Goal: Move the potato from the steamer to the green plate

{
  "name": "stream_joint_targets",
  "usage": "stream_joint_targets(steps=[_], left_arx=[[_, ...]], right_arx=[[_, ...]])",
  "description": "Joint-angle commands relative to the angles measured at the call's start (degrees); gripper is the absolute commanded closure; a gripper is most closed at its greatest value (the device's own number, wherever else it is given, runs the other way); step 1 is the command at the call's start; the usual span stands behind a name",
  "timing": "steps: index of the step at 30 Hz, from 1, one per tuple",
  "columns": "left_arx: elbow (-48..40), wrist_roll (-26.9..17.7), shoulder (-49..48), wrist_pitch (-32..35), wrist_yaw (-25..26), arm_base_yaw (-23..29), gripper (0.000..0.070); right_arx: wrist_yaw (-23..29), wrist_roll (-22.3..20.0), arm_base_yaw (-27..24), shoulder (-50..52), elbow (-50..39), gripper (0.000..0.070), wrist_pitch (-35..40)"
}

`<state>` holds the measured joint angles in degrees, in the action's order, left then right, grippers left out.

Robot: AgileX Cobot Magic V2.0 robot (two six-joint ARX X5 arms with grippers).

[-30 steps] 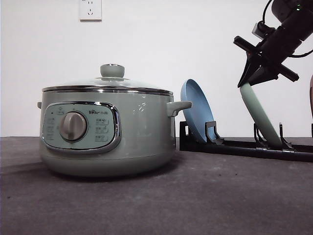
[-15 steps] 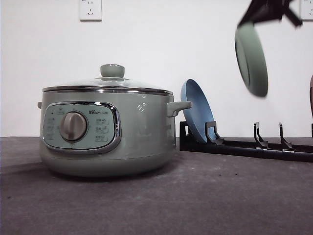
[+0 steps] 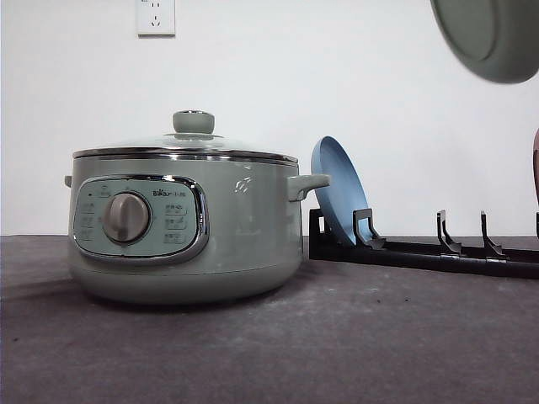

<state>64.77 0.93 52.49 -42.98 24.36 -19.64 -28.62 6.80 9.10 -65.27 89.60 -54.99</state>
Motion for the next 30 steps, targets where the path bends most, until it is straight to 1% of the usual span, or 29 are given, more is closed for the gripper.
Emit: stream_joint_targets(steps=[1, 4, 6, 8, 11, 16, 20, 22, 27, 30], left_arx=[[1.3, -0.2, 0.4, 0.5, 0.3, -0.3, 0.0], [1.3, -0.2, 0.4, 0.5, 0.3, -0.3, 0.0], [1.3, -0.2, 0.4, 0.6, 0.3, -0.3, 0.0], [1.3, -0.2, 0.4, 0.6, 0.3, -0.3, 0.0], [1.3, -0.2, 0.4, 0.6, 0.3, -0.3, 0.0], [1.3, -0.2, 0.4, 0.6, 0.3, -0.3, 0.0], [1.3, -0.2, 0.4, 0.6, 0.3, -0.3, 0.0], [1.3, -0.2, 0.4, 0.5, 0.3, -0.3, 0.0], [1.3, -0.2, 0.4, 0.6, 0.3, -0.3, 0.0], [1.3, -0.2, 0.4, 0.5, 0.3, -0.3, 0.0]], right_arx=[[3.6, -5.6, 2.9, 1.3, 1.1, 0.0691, -3.1], [10.6, -6.4, 8.5, 4.3, 0.9, 0.0692, -8.4], [15.7, -6.2, 12.6, 6.3, 0.4, 0.0692, -11.1], [19.5, -5.6, 16.4, 8.0, -0.6, 0.0693, -13.0], [24.4, -3.3, 21.9, 10.4, -3.9, 0.0693, -14.3], [31.4, 2.3, 29.9, 13.9, -12.9, 0.0693, -14.2], [34.8, 6.6, 35.2, 14.8, -21.2, 0.0693, -13.0], [35.6, 8.1, 37.7, 14.8, -25.2, 0.0693, -11.2], [36.3, 11.9, 43.3, 13.4, -34.3, 0.0693, -3.7], [36.9, 12.7, 45.9, 11.5, -38.5, 0.0693, 0.8]])
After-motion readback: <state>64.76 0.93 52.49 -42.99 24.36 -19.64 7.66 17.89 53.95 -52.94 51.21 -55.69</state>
